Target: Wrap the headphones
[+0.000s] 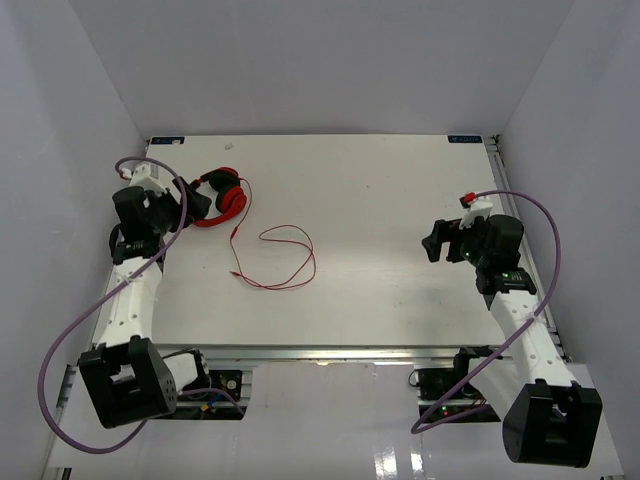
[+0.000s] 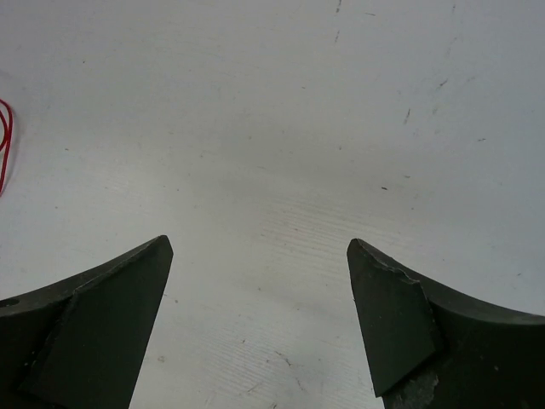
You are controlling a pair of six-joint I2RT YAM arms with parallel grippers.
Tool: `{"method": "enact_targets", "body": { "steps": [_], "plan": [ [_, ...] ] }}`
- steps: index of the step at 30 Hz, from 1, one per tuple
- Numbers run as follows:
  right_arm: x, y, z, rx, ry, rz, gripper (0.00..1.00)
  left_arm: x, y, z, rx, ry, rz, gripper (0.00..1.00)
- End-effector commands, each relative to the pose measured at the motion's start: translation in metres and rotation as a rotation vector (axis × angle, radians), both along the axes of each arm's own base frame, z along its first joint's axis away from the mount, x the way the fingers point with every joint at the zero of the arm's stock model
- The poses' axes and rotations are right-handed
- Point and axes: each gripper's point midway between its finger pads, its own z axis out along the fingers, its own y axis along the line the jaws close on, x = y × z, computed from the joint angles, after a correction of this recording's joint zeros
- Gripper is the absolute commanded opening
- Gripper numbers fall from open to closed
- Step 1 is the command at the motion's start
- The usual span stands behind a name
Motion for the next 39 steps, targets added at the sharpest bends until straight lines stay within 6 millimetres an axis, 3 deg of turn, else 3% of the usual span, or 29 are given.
{"method": "enact_targets", "body": {
  "steps": [1, 3, 7, 16, 18, 26, 33, 35, 39],
  "plan": [
    [-0.008, 0.024, 0.023, -0.065, -0.131, 0.263, 0.9, -0.002, 0.012, -0.055, -0.08, 0.158, 0.06, 0.98],
    [-0.034, 0.044, 0.01, -0.107, -0.156, 0.5, 0.9, 0.003, 0.02, -0.071, -0.118, 0.234, 0.087, 0.98],
    [-0.054, 0.061, 0.012, -0.075, -0.198, 0.652, 0.9, 0.023, 0.038, -0.089, -0.172, 0.352, 0.17, 0.98],
    [-0.051, 0.059, 0.007, -0.085, -0.182, 0.641, 0.9, 0.062, 0.055, -0.117, -0.168, 0.472, 0.187, 0.98],
    [-0.051, 0.059, 0.007, -0.084, -0.181, 0.643, 0.9, 0.072, 0.061, -0.118, -0.137, 0.484, 0.194, 0.98],
    [-0.05, 0.058, 0.007, -0.09, -0.177, 0.634, 0.9, 0.09, 0.077, -0.156, 0.031, 0.63, 0.288, 0.93],
    [-0.049, 0.057, 0.006, -0.09, -0.174, 0.631, 0.9, 0.109, 0.078, -0.18, 0.123, 0.692, 0.324, 0.58],
    [-0.049, 0.057, 0.006, -0.094, -0.172, 0.626, 0.9, 0.111, 0.073, -0.181, 0.153, 0.698, 0.308, 0.36],
    [-0.049, 0.057, 0.005, -0.092, -0.17, 0.629, 0.9, 0.111, 0.071, -0.172, 0.192, 0.68, 0.302, 0.03]
  ]
}}
